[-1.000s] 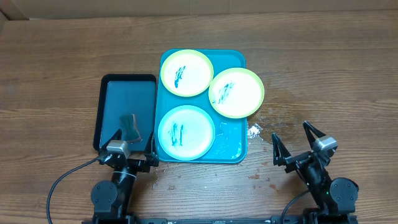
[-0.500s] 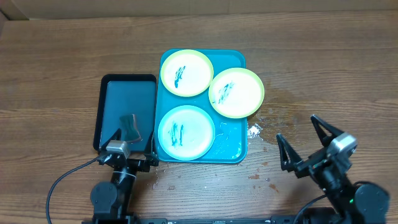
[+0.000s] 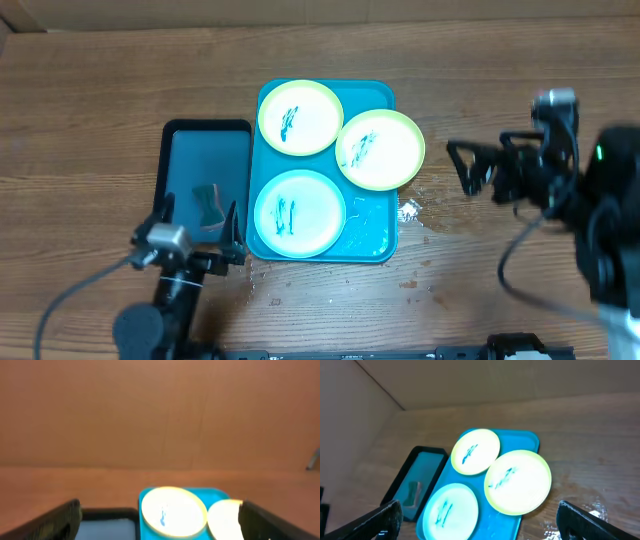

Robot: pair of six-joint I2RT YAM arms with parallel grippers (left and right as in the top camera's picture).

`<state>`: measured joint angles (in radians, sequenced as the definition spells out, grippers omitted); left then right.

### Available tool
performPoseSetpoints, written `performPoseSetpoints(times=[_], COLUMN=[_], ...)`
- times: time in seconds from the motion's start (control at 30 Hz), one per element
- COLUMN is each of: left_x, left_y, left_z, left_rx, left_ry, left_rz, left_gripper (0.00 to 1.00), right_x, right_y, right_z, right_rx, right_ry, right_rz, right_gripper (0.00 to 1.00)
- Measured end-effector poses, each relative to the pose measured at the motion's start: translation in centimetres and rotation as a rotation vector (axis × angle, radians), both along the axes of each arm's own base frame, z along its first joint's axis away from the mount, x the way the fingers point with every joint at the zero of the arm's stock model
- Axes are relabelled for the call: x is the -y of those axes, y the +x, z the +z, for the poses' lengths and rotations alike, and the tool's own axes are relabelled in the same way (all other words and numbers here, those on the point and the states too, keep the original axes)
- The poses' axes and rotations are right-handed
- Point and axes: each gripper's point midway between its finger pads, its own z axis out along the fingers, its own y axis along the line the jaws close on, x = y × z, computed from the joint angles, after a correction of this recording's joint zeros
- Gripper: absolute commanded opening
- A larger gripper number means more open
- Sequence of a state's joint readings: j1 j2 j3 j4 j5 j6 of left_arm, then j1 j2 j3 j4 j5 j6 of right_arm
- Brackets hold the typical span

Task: Clean dirty plates on tray and stack at the side
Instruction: 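Move left gripper to the sponge and right gripper to the white plate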

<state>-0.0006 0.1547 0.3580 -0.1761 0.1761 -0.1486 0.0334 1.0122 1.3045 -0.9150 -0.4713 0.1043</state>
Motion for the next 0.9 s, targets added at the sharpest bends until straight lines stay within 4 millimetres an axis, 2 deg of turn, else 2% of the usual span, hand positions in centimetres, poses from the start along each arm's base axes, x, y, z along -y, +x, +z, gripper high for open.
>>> performPoseSetpoints(times=[0.1,0.23,0.37,0.5,0.6,0.7,0.73,0.77,0.83,0.9], left_x=[0.5,1.9,3.3,4.3,5.5,6.3,6.4,6.5,6.5,6.1], left_y=[0.4,1.9,3.7,5.3,5.7,5.5,5.4,5.2,4.9,4.7], left_z=[2.2,4.7,5.2,4.8,4.5,4.1,3.8,3.5,2.8,2.2], left_rx=[-0.145,-0.323,-0.515,-0.648,-0.699,-0.735,-0.752,-0.772,-0.809,-0.839], left_ry=[-0.002,-0.016,-0.047,-0.08,-0.115,-0.14,-0.147,-0.154,-0.161,-0.157], left_rz=[-0.028,-0.115,-0.197,-0.253,-0.327,-0.378,-0.387,-0.393,-0.387,-0.36], left_gripper=[1.0,1.0,1.0,1.0,1.0,1.0,1.0,1.0,1.0,1.0], right_x=[-0.9,-3.0,-5.6,-8.9,-11.5,-13.0,-13.2,-13.3,-13.3,-13.3], right_y=[1.8,2.7,2.6,1.9,1.1,0.9,0.9,1.0,1.4,1.6], right_z=[-0.5,-2.1,-3.8,-7.8,-11.9,-15.4,-16.6,-17.7,-19.5,-21.8], right_rx=[-0.048,-0.136,-0.239,-0.395,-0.521,-0.616,-0.65,-0.681,-0.731,-0.794], right_ry=[0.031,0.116,0.205,0.147,0.026,-0.079,-0.108,-0.129,-0.148,-0.167], right_rz=[0.047,0.164,0.293,0.34,0.316,0.237,0.201,0.168,0.131,0.113], right_gripper=[1.0,1.0,1.0,1.0,1.0,1.0,0.96,0.85,0.71,0.65])
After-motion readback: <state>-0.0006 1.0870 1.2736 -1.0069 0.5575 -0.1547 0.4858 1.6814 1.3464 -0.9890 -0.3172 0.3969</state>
